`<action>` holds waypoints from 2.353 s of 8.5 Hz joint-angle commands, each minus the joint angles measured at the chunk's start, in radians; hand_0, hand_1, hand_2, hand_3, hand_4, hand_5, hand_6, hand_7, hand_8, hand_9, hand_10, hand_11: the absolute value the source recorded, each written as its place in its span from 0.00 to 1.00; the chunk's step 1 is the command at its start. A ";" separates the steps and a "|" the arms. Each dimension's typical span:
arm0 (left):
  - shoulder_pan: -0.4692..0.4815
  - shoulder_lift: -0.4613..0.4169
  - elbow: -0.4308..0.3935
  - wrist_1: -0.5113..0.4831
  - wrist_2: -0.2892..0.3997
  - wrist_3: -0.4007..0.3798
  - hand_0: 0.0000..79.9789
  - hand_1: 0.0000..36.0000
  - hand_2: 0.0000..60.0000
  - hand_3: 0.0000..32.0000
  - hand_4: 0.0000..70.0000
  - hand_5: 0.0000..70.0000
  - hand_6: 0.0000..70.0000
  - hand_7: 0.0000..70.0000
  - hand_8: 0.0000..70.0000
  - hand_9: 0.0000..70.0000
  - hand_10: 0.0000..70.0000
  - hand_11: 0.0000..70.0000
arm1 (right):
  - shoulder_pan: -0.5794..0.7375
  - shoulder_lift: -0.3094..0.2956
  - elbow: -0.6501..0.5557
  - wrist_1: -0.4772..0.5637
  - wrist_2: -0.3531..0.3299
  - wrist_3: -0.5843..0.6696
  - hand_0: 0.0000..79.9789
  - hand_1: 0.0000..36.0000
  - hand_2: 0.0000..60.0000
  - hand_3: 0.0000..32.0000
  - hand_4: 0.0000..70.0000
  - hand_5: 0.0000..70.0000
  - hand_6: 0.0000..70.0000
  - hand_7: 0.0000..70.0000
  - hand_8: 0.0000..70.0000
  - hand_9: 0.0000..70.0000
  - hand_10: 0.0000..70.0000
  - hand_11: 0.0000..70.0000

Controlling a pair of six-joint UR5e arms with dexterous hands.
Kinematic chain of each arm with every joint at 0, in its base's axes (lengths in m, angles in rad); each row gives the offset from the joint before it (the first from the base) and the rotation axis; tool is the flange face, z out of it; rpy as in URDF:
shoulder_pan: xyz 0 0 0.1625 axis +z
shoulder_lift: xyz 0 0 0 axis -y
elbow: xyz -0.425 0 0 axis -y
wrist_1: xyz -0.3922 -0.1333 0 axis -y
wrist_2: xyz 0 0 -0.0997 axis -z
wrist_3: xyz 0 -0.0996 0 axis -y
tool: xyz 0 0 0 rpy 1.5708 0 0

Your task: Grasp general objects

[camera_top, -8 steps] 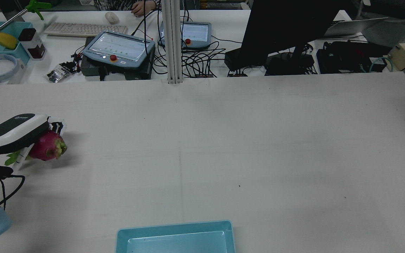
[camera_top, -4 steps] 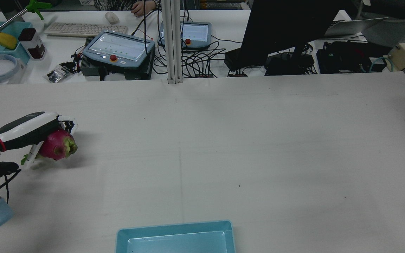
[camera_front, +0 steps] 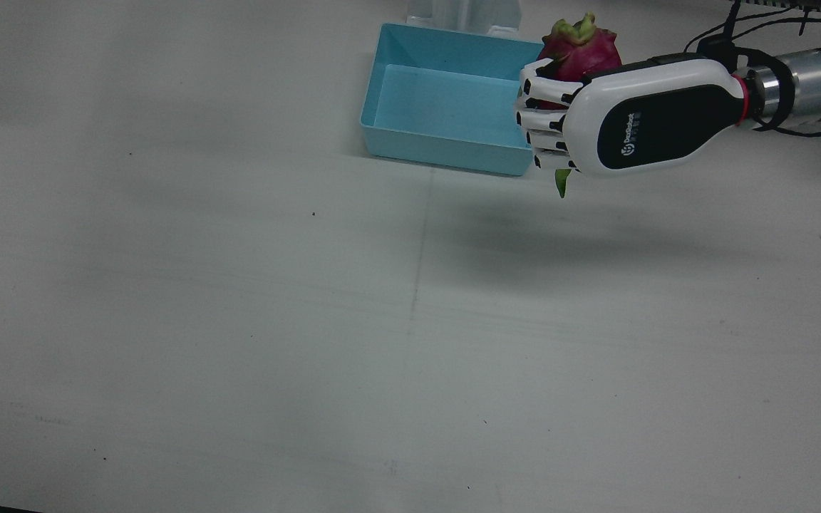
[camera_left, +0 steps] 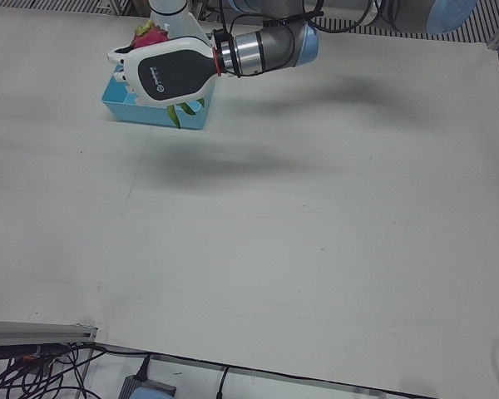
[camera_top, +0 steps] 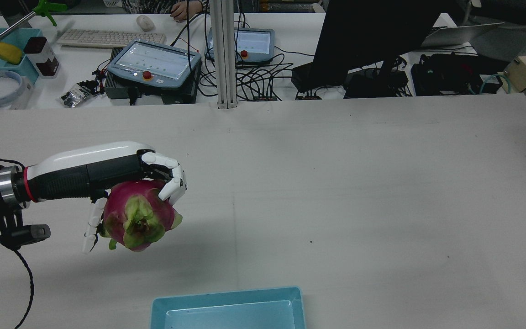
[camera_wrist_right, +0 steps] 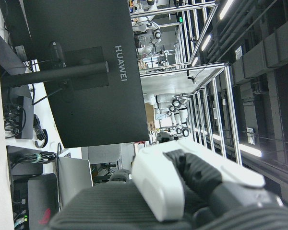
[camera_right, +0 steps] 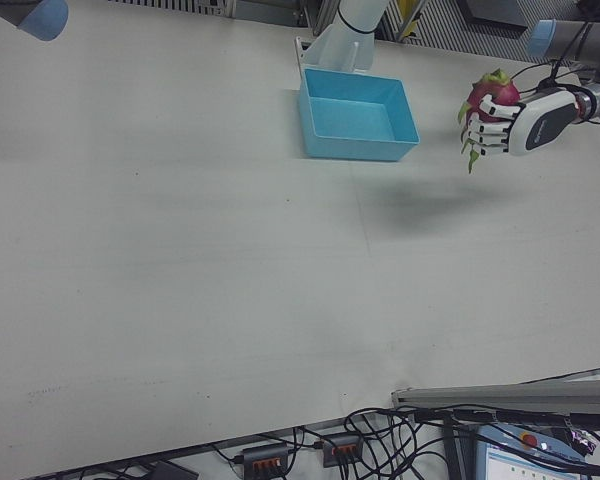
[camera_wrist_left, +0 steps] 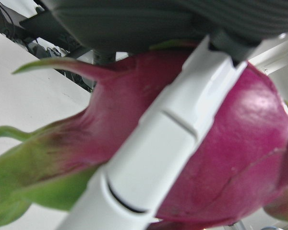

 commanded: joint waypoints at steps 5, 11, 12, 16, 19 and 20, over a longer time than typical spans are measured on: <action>0.309 -0.073 -0.090 0.057 -0.038 0.005 1.00 0.89 1.00 0.00 1.00 1.00 1.00 1.00 1.00 1.00 1.00 1.00 | -0.001 0.000 -0.001 0.002 0.000 0.000 0.00 0.00 0.00 0.00 0.00 0.00 0.00 0.00 0.00 0.00 0.00 0.00; 0.367 -0.025 0.036 0.060 -0.067 0.143 1.00 0.88 0.00 0.30 0.00 0.77 0.04 0.11 0.09 0.12 0.14 0.26 | -0.001 0.000 -0.002 0.002 0.000 0.002 0.00 0.00 0.00 0.00 0.00 0.00 0.00 0.00 0.00 0.00 0.00 0.00; 0.381 -0.025 0.035 0.061 -0.070 0.145 1.00 0.76 0.00 0.21 0.02 0.88 0.07 0.17 0.17 0.13 0.11 0.21 | -0.001 0.000 -0.003 0.002 0.000 0.002 0.00 0.00 0.00 0.00 0.00 0.00 0.00 0.00 0.00 0.00 0.00 0.00; 0.215 0.080 -0.024 0.027 -0.048 0.096 1.00 0.73 0.00 0.41 0.00 0.60 0.00 0.05 0.02 0.05 0.11 0.22 | -0.001 0.000 -0.003 0.002 0.000 0.002 0.00 0.00 0.00 0.00 0.00 0.00 0.00 0.00 0.00 0.00 0.00 0.00; -0.171 0.231 0.007 -0.143 -0.047 -0.016 1.00 0.71 0.00 0.44 0.00 0.66 0.00 0.04 0.01 0.04 0.08 0.17 | -0.003 0.000 -0.005 0.002 0.000 0.002 0.00 0.00 0.00 0.00 0.00 0.00 0.00 0.00 0.00 0.00 0.00 0.00; -0.261 0.229 0.071 -0.150 -0.047 -0.016 1.00 0.71 0.00 0.58 0.00 0.64 0.00 0.04 0.01 0.04 0.08 0.17 | -0.003 0.000 -0.005 0.002 0.000 0.002 0.00 0.00 0.00 0.00 0.00 0.00 0.00 0.00 0.00 0.00 0.00 0.00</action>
